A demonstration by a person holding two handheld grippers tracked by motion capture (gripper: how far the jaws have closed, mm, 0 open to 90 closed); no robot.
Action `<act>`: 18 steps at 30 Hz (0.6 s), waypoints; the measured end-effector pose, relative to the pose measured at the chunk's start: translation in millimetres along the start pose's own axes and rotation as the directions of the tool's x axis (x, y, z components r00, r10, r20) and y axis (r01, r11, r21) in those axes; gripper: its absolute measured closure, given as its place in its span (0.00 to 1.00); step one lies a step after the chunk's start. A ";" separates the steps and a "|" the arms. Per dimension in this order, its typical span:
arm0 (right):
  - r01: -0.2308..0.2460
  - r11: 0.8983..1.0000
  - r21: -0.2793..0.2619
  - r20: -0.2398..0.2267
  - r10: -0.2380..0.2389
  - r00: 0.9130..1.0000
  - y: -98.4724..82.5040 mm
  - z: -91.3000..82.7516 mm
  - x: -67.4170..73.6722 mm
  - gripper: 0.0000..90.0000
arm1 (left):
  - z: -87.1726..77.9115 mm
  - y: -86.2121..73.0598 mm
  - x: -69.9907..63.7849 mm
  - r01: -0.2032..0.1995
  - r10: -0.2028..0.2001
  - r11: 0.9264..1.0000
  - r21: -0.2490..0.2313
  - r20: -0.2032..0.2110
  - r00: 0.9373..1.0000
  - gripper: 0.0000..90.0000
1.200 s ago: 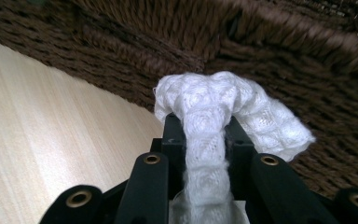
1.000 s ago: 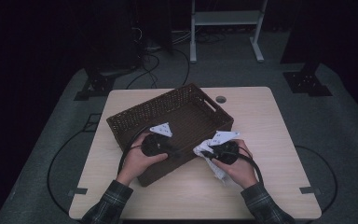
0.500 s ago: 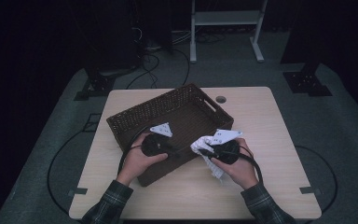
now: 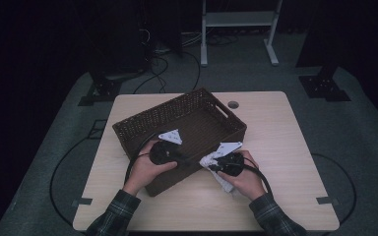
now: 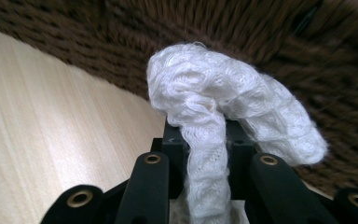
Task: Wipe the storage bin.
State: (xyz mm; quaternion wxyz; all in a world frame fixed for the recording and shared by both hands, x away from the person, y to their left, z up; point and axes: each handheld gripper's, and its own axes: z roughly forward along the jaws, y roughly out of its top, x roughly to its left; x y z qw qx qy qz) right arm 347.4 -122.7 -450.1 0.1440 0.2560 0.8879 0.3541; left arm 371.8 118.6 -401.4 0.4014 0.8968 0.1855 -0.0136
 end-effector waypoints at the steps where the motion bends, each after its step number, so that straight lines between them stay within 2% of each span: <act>1: 0.000 1.000 0.012 -0.002 0.000 1.000 -1.1 2.8 -0.5 0.83 | 0.0 0.0 -0.1 0.001 -0.001 1.000 0.000 0.001 1.000 0.79; 5: 0.002 0.997 0.071 0.005 -0.002 1.000 -6.1 16.0 0.0 0.83 | 0.2 0.1 0.1 -0.004 0.004 1.000 0.000 0.001 1.000 0.79; 8: 0.005 0.996 0.089 0.004 -0.006 1.000 -6.4 22.9 0.7 0.83 | 0.1 0.1 0.1 -0.004 0.004 1.000 0.000 0.001 1.000 0.79; 14: 0.004 0.996 0.091 0.006 -0.005 1.000 -6.7 22.7 2.5 0.83 | 0.2 0.2 0.0 -0.005 0.005 1.000 0.000 0.000 1.000 0.79; 18: 0.015 0.999 0.047 -0.003 -0.015 1.000 -2.4 9.0 5.7 0.83 | 0.0 0.1 0.2 -0.001 0.001 1.000 0.000 0.001 1.000 0.79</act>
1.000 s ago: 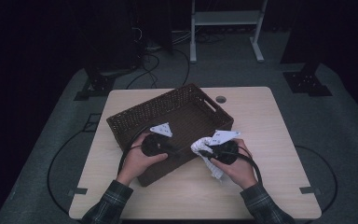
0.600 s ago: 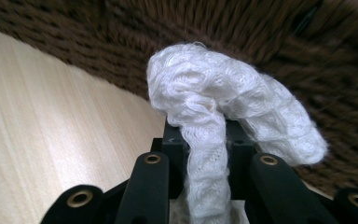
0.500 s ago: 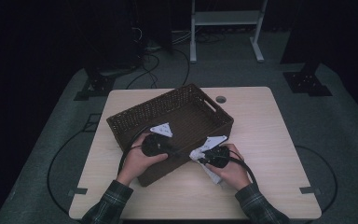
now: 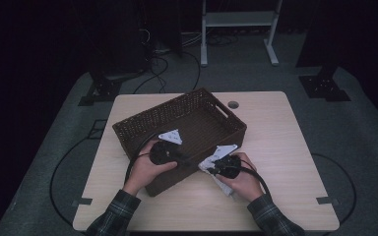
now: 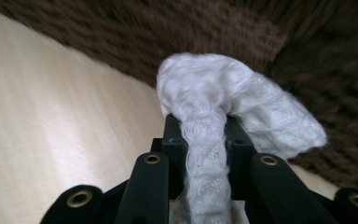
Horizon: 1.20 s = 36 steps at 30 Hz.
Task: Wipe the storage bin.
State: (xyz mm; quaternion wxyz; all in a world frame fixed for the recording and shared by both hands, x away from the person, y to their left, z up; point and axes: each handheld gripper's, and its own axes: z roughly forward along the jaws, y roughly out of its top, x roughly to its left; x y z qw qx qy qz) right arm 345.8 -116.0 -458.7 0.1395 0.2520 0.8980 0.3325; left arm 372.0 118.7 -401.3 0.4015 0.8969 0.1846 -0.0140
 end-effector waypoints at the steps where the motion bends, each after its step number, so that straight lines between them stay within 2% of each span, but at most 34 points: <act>1: -0.001 1.000 -0.019 -0.002 0.001 1.000 2.0 -5.9 1.0 0.83 | -0.2 0.2 0.4 -0.004 0.004 1.000 0.002 0.000 1.000 0.79; 7: 0.026 0.996 -0.086 0.005 -0.026 1.000 9.6 -22.5 5.1 0.83 | 0.3 -0.1 0.0 0.000 0.000 1.000 -0.003 -0.001 1.000 0.79; 8: 0.016 0.995 -0.100 0.001 -0.016 1.000 10.6 -24.9 6.1 0.83 | 0.3 0.0 0.0 0.000 0.000 1.000 -0.003 -0.001 1.000 0.79; 10: 0.025 0.992 -0.126 0.004 -0.024 1.000 14.5 -31.5 7.6 0.83 | -0.1 0.0 0.2 -0.001 0.001 1.000 0.000 0.000 1.000 0.79; 15: 0.035 0.987 -0.159 0.010 -0.034 0.999 20.6 -41.2 12.7 0.83 | -0.1 0.0 0.1 0.000 0.000 1.000 0.000 0.001 1.000 0.79; 22: 0.045 0.970 -0.237 0.011 -0.043 0.999 28.8 -55.4 17.1 0.83 | 0.0 0.1 0.1 -0.002 0.002 1.000 0.003 -0.001 1.000 0.79; 26: 0.055 0.968 -0.247 0.011 -0.054 0.998 33.0 -55.7 19.3 0.83 | 0.0 0.1 0.0 -0.003 0.003 1.000 0.004 -0.002 1.000 0.79; 29: 0.070 0.972 -0.224 0.021 -0.067 0.998 33.5 -51.5 20.9 0.83 | 0.3 0.0 -0.1 -0.003 0.003 1.000 0.002 -0.003 1.000 0.79; 36: 0.051 0.984 -0.172 0.017 -0.049 0.999 27.3 -38.6 16.0 0.84 | 0.4 0.1 -0.5 -0.001 0.001 1.000 0.002 -0.005 1.000 0.79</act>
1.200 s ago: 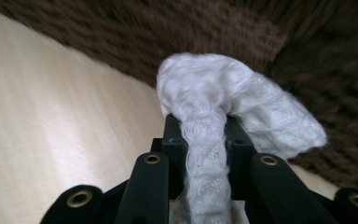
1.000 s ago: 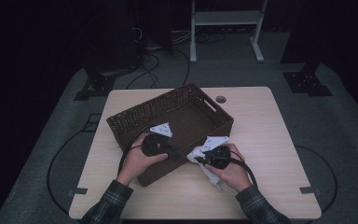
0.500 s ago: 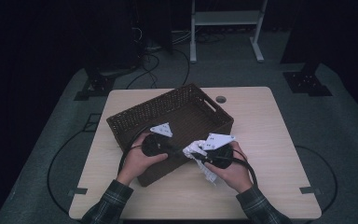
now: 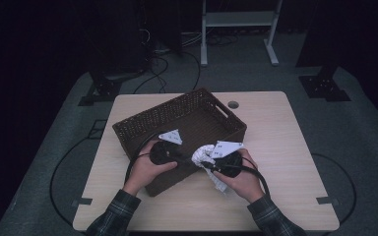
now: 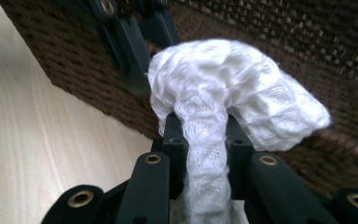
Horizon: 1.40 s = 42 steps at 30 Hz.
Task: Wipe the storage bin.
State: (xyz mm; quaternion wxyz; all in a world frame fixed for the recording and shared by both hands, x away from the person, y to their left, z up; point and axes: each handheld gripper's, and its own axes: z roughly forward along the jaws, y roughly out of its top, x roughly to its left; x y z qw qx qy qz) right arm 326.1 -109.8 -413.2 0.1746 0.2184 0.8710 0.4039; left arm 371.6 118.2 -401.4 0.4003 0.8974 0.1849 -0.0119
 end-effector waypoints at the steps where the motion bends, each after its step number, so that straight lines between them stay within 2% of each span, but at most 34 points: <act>1: -0.009 1.000 0.006 -0.004 0.009 1.000 -1.6 1.7 0.0 0.84 | -0.2 0.1 0.1 -0.001 0.001 1.000 0.003 0.000 1.000 0.79; 5: -0.003 0.998 0.055 0.003 0.003 1.000 -10.3 11.6 -0.8 0.84 | 1.1 1.3 -0.5 -0.007 0.007 1.000 0.003 -0.006 1.000 0.79; 7: -0.015 0.997 0.077 0.003 0.015 1.000 -14.8 17.7 -1.2 0.84 | 2.9 2.8 -0.9 -0.013 0.013 1.000 0.000 -0.017 1.000 0.80; 17: -0.043 0.992 0.121 0.011 0.042 0.999 -27.1 29.4 -10.3 0.83 | 11.6 11.9 0.5 0.013 -0.013 1.000 0.000 -0.049 0.999 0.80; 22: -0.070 0.977 0.200 0.017 0.068 0.998 -38.4 43.2 -14.8 0.84 | 17.3 17.2 1.5 0.028 -0.028 1.000 -0.007 -0.063 0.998 0.80; 25: -0.082 0.974 0.210 0.013 0.081 0.997 -41.9 48.7 -17.7 0.84 | 18.9 18.7 2.2 0.035 -0.035 0.999 -0.009 -0.066 0.997 0.80; 28: -0.084 0.974 0.209 0.014 0.083 0.996 -41.7 48.7 -17.7 0.83 | 18.8 18.7 2.7 0.039 -0.039 0.999 -0.009 -0.063 0.997 0.79; 32: -0.073 0.980 0.185 -0.010 0.076 0.997 -38.2 46.3 -12.1 0.84 | 18.6 18.6 3.2 0.032 -0.032 0.999 -0.005 -0.062 0.998 0.79; 37: -0.045 0.994 0.104 -0.023 0.048 0.999 -26.3 31.0 -6.2 0.84 | 18.4 18.4 3.1 0.037 -0.037 0.999 -0.006 -0.060 0.997 0.79; 42: -0.047 0.998 0.043 -0.036 0.048 0.998 -18.2 19.3 -3.0 0.84 | 18.4 18.1 2.9 0.042 -0.043 0.999 -0.009 -0.059 0.997 0.79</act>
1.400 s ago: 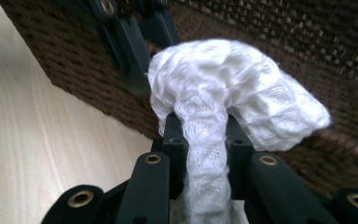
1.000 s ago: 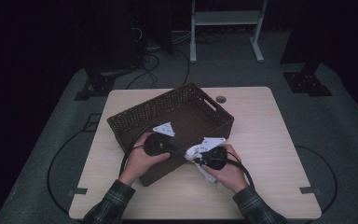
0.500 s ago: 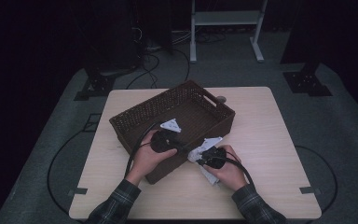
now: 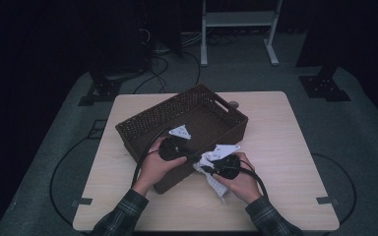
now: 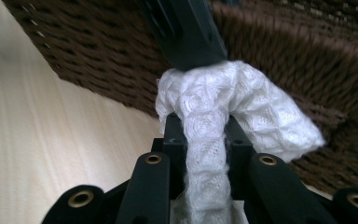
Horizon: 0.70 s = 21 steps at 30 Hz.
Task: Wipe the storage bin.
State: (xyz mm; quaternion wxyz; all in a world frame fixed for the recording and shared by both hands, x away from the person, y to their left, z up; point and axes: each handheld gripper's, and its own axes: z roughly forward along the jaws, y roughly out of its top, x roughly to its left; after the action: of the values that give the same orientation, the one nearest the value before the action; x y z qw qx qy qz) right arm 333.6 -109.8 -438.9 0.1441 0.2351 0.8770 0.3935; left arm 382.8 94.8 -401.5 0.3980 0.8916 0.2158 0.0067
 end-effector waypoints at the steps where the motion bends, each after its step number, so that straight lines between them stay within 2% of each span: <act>1: 0.000 1.000 -0.009 -0.002 0.000 1.000 1.2 -1.7 1.1 0.84 | -0.2 0.0 0.3 -0.002 0.002 1.000 0.002 0.001 1.000 0.79; 7: 0.000 1.000 -0.006 -0.013 0.000 1.000 1.8 2.3 1.5 0.84 | 0.1 0.0 0.0 0.000 0.000 1.000 0.000 -0.001 1.000 0.79; 13: 0.012 0.998 0.068 -0.015 -0.011 1.000 -5.5 22.9 2.9 0.84 | 0.2 0.2 0.0 -0.007 0.007 1.000 0.002 -0.004 1.000 0.79; 19: 0.015 0.992 0.122 -0.014 -0.013 1.000 -10.7 37.6 4.7 0.84 | 0.4 -0.1 -0.8 0.006 -0.006 1.000 0.000 -0.001 1.000 0.79; 21: 0.018 0.991 0.134 -0.025 -0.014 1.000 -11.7 41.8 7.1 0.84 | 0.3 0.0 -0.2 -0.001 0.001 1.000 0.000 -0.002 1.000 0.79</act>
State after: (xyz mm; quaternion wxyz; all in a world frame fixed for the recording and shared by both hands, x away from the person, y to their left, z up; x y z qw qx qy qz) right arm 342.4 -86.8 -475.3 0.1204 0.2325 0.9051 0.3352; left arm 382.6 94.4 -401.7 0.3980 0.8916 0.2158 0.0079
